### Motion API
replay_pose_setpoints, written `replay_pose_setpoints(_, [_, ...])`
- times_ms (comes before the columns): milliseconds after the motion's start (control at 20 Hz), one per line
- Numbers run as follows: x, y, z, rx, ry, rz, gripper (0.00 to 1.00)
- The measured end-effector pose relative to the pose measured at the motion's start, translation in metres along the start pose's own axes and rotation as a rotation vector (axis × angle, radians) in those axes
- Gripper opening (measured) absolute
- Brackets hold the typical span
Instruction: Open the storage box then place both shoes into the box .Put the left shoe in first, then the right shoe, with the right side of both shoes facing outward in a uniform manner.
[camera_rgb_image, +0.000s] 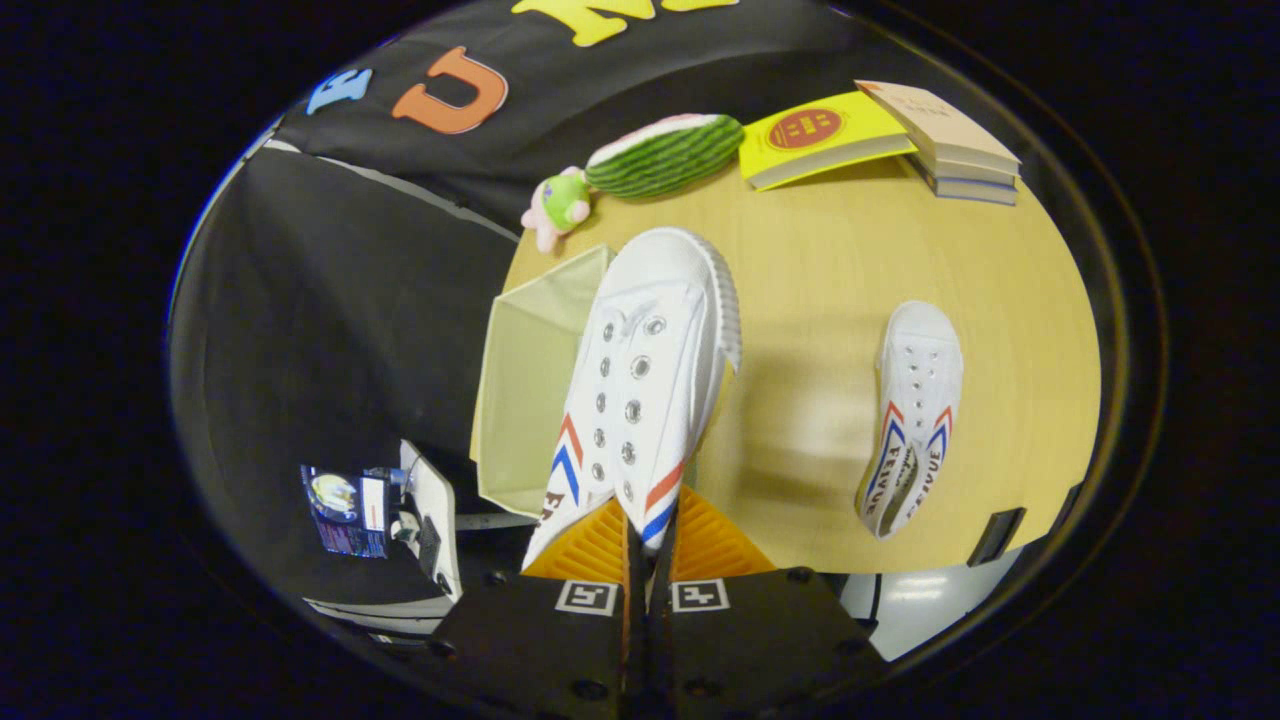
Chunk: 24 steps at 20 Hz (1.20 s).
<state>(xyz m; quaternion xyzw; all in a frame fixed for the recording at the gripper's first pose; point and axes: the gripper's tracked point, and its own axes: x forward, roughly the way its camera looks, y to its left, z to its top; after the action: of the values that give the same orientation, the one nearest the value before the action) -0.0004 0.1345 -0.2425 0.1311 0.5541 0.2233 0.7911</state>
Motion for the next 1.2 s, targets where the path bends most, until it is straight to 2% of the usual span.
replay_pose_setpoints(200, [0.007, 0.064, 0.014, -0.05, 0.011, 0.065, 0.07])
replay_pose_setpoints(500, [0.071, 0.124, 0.019, -0.097, 0.067, 0.089, 0.06])
replay_pose_setpoints(700, [0.12, 0.131, 0.022, -0.102, 0.109, 0.044, 0.06])
replay_pose_setpoints(1000, [0.161, 0.126, 0.005, -0.11, 0.16, -0.005, 0.06])
replay_pose_setpoints(1100, [0.176, 0.122, 0.006, -0.103, 0.172, 0.004, 0.1])
replay_pose_setpoints(1150, [0.178, 0.122, 0.0, -0.088, 0.184, 0.007, 0.19])
replay_pose_setpoints(1200, [0.182, 0.123, -0.002, -0.064, 0.191, 0.023, 0.23])
